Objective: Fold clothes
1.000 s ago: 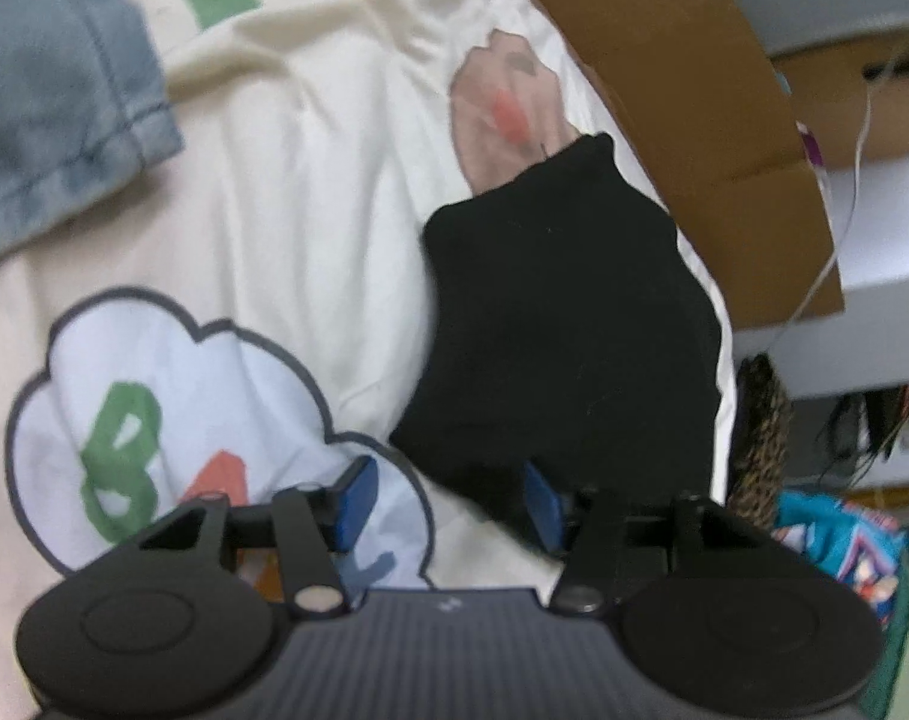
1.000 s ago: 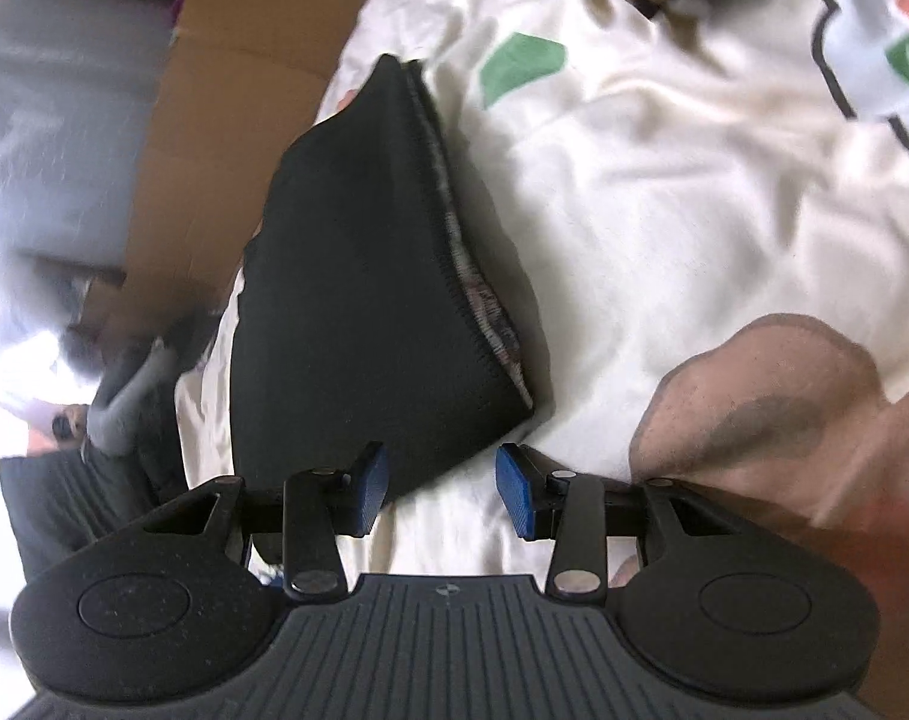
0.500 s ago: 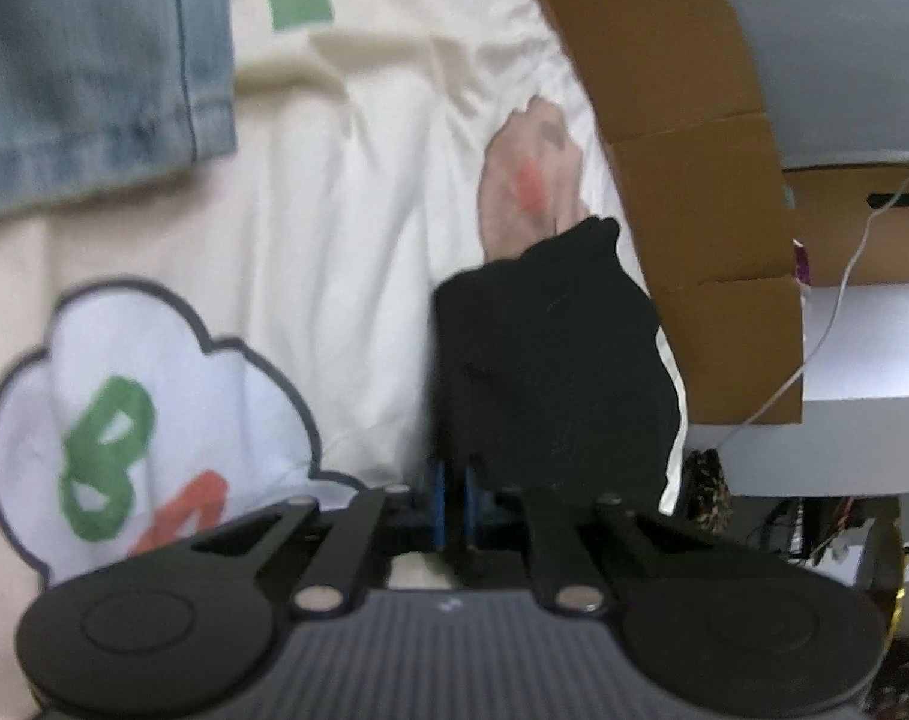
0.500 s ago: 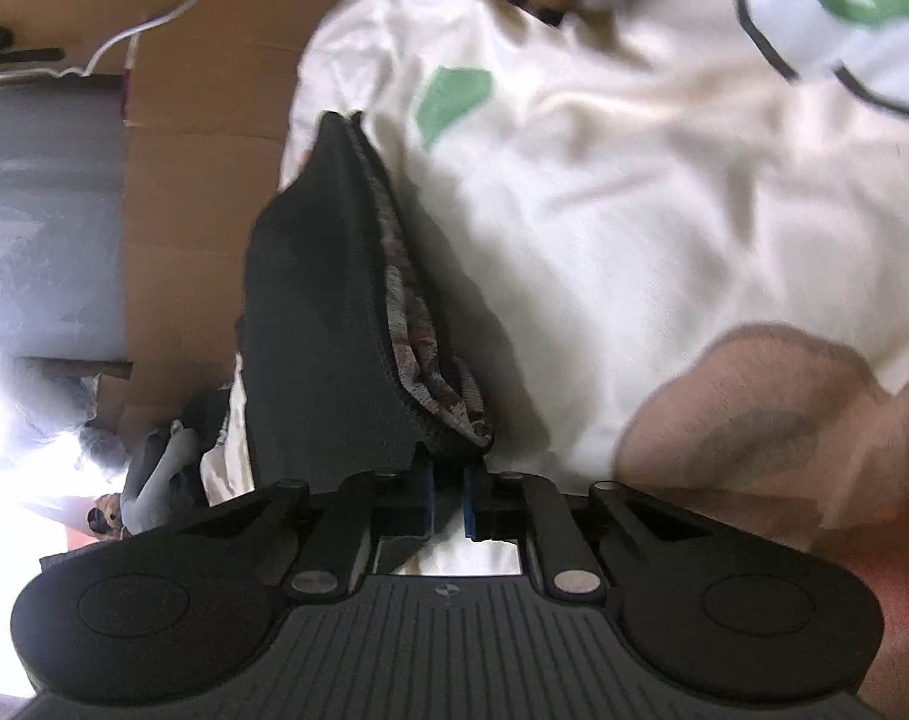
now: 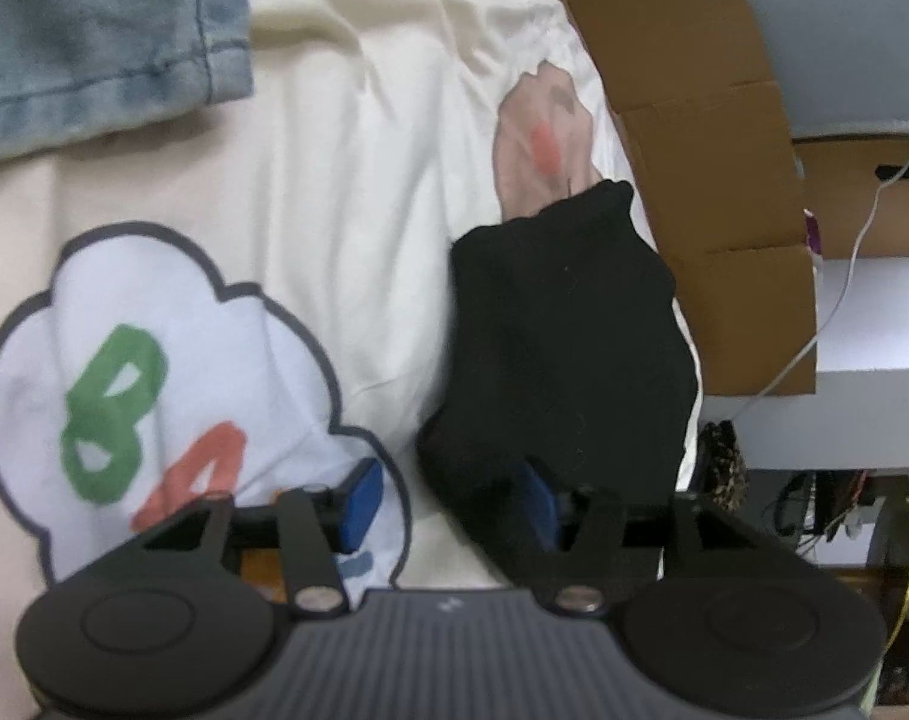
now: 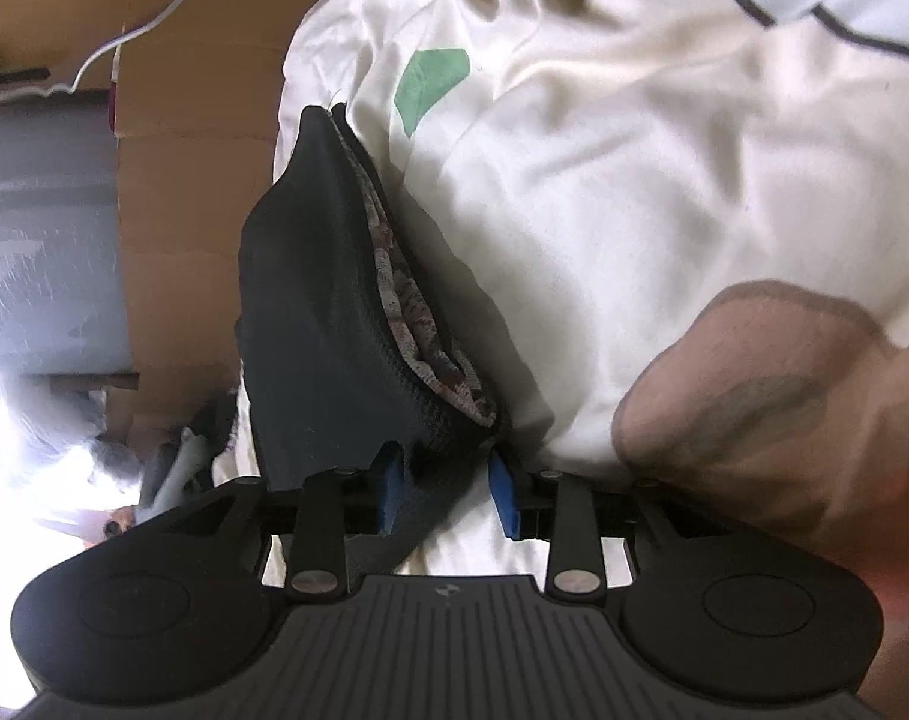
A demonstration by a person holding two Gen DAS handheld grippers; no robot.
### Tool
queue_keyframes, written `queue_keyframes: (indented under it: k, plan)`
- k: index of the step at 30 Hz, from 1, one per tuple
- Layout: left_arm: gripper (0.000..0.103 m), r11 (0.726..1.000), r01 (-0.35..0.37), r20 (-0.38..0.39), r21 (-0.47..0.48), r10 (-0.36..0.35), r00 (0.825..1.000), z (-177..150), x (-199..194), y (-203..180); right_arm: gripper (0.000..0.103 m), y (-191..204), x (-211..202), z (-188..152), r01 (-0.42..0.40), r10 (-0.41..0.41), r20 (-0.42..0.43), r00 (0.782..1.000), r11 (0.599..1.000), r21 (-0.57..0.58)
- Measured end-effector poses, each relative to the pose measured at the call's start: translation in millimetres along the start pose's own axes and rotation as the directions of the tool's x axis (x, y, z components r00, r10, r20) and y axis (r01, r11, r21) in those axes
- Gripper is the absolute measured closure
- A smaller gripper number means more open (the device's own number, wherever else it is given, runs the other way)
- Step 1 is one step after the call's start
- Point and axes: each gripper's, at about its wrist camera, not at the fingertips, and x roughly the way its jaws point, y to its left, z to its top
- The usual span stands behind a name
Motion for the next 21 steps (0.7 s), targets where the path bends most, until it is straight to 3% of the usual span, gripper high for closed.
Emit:
queue_keyframes:
  k: [10,17,21]
  plan:
    - [0.051,0.982,0.152,-0.044,-0.115,-0.158,0.987,16.1,23.6,12.6,0.069,-9.9,7.2,1.8,-0.054,0.052,0.038,0.998,0.996,0.070]
    - [0.051,0.978,0.202,-0.093,-0.052,-0.207,0.974,24.6,30.7,7.5,0.070,-8.4,15.1,3.0,-0.068,0.064,0.046,0.997,0.994,0.081]
    - [0.051,0.968,0.231,-0.154,0.096,-0.215,0.964,23.8,33.1,-5.7,0.070,-10.0,13.9,1.8,-0.083,0.077,0.060,0.995,0.990,0.118]
